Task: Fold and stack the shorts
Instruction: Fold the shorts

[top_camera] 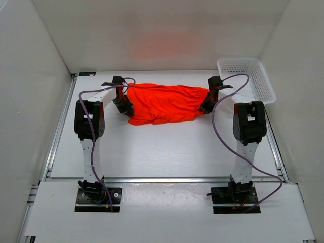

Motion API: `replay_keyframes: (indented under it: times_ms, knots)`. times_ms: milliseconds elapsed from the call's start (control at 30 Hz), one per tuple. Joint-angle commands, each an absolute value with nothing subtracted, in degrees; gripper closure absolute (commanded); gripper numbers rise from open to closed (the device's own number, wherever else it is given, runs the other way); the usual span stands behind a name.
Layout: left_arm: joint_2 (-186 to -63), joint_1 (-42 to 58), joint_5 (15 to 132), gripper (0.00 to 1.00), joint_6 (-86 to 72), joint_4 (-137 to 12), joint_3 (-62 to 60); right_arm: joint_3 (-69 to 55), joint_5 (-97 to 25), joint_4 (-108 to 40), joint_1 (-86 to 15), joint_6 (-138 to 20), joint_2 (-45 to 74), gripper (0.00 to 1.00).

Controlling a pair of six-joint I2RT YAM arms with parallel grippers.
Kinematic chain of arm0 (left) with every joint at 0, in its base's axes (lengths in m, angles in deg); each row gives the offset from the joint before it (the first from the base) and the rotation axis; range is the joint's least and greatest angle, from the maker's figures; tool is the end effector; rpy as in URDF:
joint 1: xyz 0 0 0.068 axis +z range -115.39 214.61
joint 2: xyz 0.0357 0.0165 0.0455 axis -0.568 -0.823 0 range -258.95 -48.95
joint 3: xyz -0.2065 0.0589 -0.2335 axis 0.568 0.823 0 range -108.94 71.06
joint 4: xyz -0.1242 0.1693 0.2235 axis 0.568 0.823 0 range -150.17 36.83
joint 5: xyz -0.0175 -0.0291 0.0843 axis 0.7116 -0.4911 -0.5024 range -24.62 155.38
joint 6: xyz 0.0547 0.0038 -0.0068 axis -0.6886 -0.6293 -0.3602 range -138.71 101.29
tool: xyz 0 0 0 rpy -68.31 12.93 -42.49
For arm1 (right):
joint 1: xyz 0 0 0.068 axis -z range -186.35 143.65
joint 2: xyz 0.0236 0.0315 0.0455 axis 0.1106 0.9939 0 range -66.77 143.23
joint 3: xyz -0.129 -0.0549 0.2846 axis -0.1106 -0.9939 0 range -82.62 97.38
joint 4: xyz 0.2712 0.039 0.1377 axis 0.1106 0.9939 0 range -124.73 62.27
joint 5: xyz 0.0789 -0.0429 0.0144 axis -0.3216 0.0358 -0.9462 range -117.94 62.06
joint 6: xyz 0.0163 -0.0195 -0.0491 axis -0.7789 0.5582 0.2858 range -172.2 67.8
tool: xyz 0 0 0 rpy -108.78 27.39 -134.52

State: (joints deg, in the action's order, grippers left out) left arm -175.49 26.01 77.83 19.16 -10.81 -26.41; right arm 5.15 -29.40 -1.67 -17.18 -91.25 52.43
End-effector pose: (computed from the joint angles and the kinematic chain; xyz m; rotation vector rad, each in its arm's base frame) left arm 0.5047 -0.0846 0.1640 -0.7289 2.9235 -0.4224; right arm 0.4912 0.0949 0.1817 0.6587 2.6530 0.2924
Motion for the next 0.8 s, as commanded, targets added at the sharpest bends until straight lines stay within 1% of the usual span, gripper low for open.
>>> replay_keyframes:
  times_ms: [0, 133, 267, 433, 567, 600, 633, 667, 700, 733, 767]
  knots:
    - [-168.8, 29.3, 74.1, 0.9, 16.2, -9.5, -25.9, 4.3, -28.5, -1.8, -17.6, -91.5, 50.3, 1.0]
    - [-163.3, 32.4, 72.9, 0.9, 13.6, -6.7, -25.3, 0.2, -28.5, -1.8, -17.6, -90.9, 44.3, 1.0]
    - [-157.5, 33.7, 73.7, 0.9, 12.0, -6.1, -20.7, -6.0, -27.9, -1.8, -18.6, -89.3, 38.1, 1.0]
    - [-149.7, 33.0, 74.9, 0.9, 11.4, -6.1, -8.6, -16.3, -25.8, -1.2, -20.7, -87.1, 29.9, 1.0]
    - [-143.9, 30.0, 74.1, 0.9, 12.0, -6.1, 1.2, -28.7, -25.8, -2.9, -21.2, -88.9, 23.9, 1.0]
    - [-142.5, 29.3, 74.1, 0.9, 12.1, -6.1, 3.5, -30.6, -26.4, -3.6, -21.2, -89.5, 21.6, 0.99]
    - [-141.2, 29.3, 74.1, 0.85, 12.1, -6.7, 8.1, -32.2, -26.4, -3.6, -21.2, -89.5, 20.4, 0.93]
    - [-138.5, 29.3, 74.6, 0.6, 12.1, -6.7, 10.0, -34.9, -26.9, -3.6, -21.8, -90.3, 18.3, 0.69]
    - [-137.1, 29.3, 74.6, 0.45, 12.1, -6.7, 11.4, -35.9, -26.9, -3.6, -21.8, -91.0, 17.2, 0.58]
    - [-135.8, 29.9, 74.6, 0.33, 11.4, -6.1, 12.3, -36.9, -26.9, -3.6, -21.8, -91.0, 16.0, 0.46]
    - [-133.4, 30.5, 75.1, 0.27, 11.4, -5.5, 12.3, -37.5, -26.9, -3.1, -21.8, -91.0, 13.8, 0.27]
